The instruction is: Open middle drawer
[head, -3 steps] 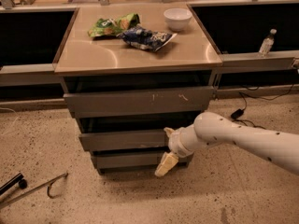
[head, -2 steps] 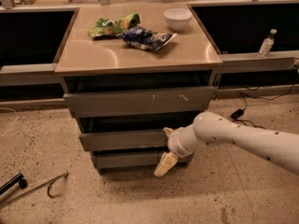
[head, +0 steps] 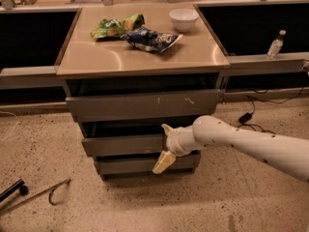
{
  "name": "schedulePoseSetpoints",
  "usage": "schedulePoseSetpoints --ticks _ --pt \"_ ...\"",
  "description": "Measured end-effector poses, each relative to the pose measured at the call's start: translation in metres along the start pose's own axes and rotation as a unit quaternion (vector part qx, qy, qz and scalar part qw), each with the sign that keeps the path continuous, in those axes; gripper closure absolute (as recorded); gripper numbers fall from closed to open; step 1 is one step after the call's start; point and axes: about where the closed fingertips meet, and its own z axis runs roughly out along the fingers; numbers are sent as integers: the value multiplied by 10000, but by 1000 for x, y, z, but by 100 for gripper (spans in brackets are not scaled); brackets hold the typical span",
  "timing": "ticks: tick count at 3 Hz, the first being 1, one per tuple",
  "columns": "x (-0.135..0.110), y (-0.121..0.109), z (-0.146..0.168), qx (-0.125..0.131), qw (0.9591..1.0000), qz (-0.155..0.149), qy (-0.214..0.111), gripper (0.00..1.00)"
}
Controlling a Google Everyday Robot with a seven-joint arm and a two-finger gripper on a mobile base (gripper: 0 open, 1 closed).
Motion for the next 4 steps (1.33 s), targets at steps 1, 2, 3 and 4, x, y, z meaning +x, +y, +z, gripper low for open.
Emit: schedulePoseSetpoints --ticks 1,2,3,4 --pt "-7 -18 10 127 9998 -135 -111 0" --pt "-2 -34 29 9 9995 0 -330 0" --pt "4 -49 49 -127 9988 144 -460 0" --pt "8 -62 69 -209 9983 204 -510 0"
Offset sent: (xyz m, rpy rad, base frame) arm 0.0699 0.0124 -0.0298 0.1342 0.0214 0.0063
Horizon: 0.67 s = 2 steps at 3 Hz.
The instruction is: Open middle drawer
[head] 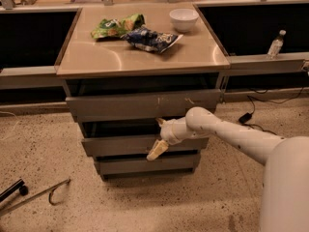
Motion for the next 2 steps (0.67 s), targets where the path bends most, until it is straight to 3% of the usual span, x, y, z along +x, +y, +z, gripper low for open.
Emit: schedulePoseSetpoints --ticks 2 --pt "21 -4 16 -50 9995 51 318 0"
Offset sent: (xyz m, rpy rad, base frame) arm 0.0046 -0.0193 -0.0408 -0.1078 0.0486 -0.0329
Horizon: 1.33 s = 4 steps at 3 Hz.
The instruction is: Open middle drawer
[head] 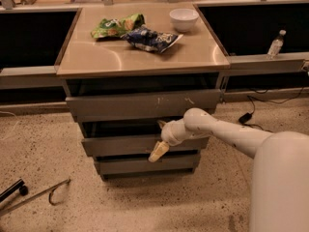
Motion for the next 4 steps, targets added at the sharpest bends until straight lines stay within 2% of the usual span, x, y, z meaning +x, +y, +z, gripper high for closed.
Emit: schedulePoseSetpoints --ticks 1,2,3,4 --pt "22 5 -1 10 9997 184 161 0" --pt "37 12 10 -122 9991 291 271 0" --pt "40 9 26 -325 9983 296 381 0" --pt "19 0 39 -540 9973 48 495 0"
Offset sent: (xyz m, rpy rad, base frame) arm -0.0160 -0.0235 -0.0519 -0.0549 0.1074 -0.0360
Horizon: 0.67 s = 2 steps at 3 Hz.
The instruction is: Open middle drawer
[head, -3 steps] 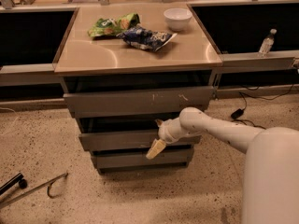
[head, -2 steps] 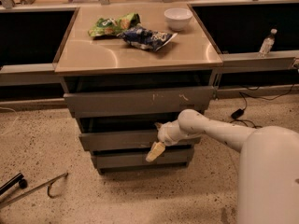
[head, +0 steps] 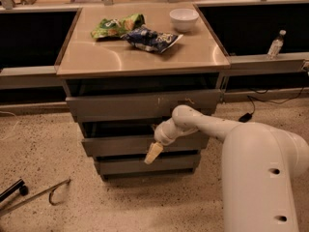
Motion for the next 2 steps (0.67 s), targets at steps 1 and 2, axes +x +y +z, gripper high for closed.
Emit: schedulePoseSetpoints --ticks 1,2 --pt "-11 18 -7 -341 9992 -203 86 0" --pt "-13 10 6 -344 9992 -212 66 0"
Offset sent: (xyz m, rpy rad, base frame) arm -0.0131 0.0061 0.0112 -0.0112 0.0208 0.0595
